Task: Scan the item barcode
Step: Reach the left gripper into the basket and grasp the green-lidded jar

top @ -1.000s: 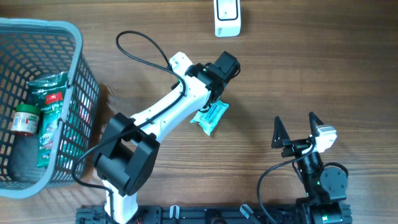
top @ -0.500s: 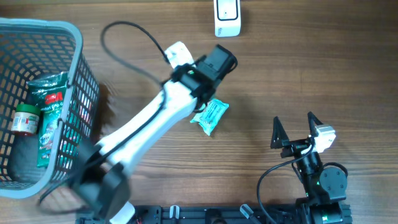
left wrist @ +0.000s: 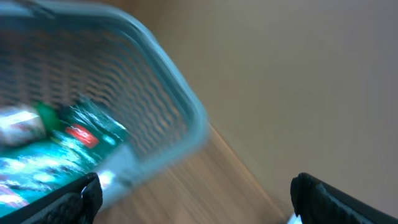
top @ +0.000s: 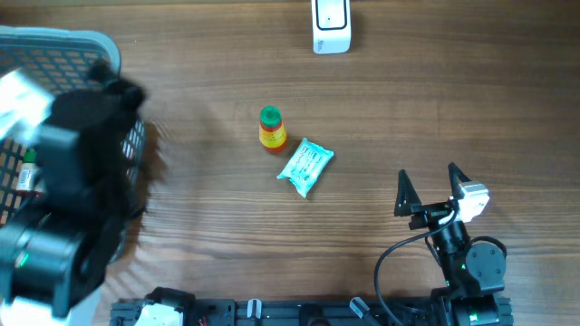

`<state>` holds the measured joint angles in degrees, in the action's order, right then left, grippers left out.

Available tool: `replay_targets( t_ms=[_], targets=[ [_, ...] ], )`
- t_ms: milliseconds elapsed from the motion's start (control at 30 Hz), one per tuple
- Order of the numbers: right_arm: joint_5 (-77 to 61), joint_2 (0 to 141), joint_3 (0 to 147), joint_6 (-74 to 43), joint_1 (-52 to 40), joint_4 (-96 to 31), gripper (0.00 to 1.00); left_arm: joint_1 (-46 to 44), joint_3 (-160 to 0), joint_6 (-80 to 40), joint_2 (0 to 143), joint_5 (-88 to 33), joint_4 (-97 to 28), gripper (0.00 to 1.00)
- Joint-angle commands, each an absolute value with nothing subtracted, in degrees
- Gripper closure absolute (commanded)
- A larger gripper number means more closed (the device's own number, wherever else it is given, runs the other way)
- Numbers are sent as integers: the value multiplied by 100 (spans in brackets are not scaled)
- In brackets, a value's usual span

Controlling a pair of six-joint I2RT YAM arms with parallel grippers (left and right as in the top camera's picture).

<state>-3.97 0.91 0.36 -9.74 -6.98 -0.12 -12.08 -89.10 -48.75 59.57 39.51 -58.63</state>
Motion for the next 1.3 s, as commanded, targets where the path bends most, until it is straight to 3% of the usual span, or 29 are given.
replay_targets(
  t_ms=[0,233,400,767,1267],
  targets=[
    [-296,80,30,-904,-722,5,0,126,-8936,-4790,5916,4010,-6326,0],
    [-296,80,30,-904,-722,5,0,2292,-8921,-4829,6792,3037,-6803,0],
    [-296,80,30,-906,-722,5,0,2888,-8921,-4862,7983,2786,-7085,0],
    [-296,80,30,-904,-722,5,0,3116,-8919,-5186,9863,2768,-7087,0],
    [-296,80,30,-906,-722,5,0,3533,-8162,-5183,10390,2764,-5771,0]
  ],
)
